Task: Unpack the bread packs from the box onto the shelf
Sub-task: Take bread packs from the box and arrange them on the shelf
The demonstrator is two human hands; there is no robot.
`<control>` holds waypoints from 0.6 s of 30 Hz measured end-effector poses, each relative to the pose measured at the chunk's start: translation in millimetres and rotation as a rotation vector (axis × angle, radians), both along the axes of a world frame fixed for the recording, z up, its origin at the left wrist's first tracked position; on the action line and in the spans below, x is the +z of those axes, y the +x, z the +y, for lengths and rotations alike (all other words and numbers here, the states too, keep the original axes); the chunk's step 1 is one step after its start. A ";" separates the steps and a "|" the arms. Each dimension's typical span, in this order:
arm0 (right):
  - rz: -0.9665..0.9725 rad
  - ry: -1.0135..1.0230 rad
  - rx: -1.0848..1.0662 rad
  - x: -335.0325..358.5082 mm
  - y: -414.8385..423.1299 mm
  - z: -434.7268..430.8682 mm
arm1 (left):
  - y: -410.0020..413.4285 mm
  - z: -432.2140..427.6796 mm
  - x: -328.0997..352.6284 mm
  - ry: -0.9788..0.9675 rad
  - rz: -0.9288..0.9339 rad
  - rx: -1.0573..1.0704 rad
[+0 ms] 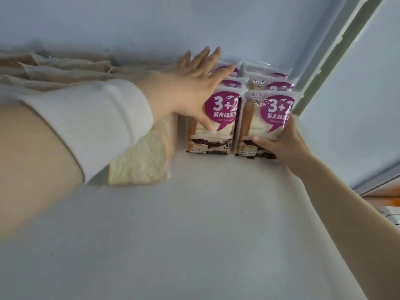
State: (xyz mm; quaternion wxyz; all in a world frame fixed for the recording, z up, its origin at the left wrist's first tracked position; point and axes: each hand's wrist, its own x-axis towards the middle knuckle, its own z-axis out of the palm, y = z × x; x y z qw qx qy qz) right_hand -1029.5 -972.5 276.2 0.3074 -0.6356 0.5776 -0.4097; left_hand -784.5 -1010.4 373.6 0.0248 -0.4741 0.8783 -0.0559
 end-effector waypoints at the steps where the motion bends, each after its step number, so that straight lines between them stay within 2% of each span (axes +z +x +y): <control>1: -0.002 -0.014 0.044 -0.1 -1.0 -8.6 | -1.1 -7.8 0.1 0.034 -0.004 0.029; 4: -0.016 -0.055 0.127 -3.0 -3.1 -23.8 | -1.3 -21.7 -2.1 0.071 0.015 0.050; 8: -0.034 -0.164 0.064 -11.3 9.1 -23.8 | 6.0 -23.0 -4.7 0.016 0.103 -0.013; 11: -0.016 -0.231 0.010 -14.9 28.7 -25.2 | 12.5 -24.8 -4.0 -0.011 0.093 -0.023; 18: 0.020 -0.145 -0.001 -9.8 37.6 -24.7 | 8.1 -26.0 4.6 0.108 0.000 0.039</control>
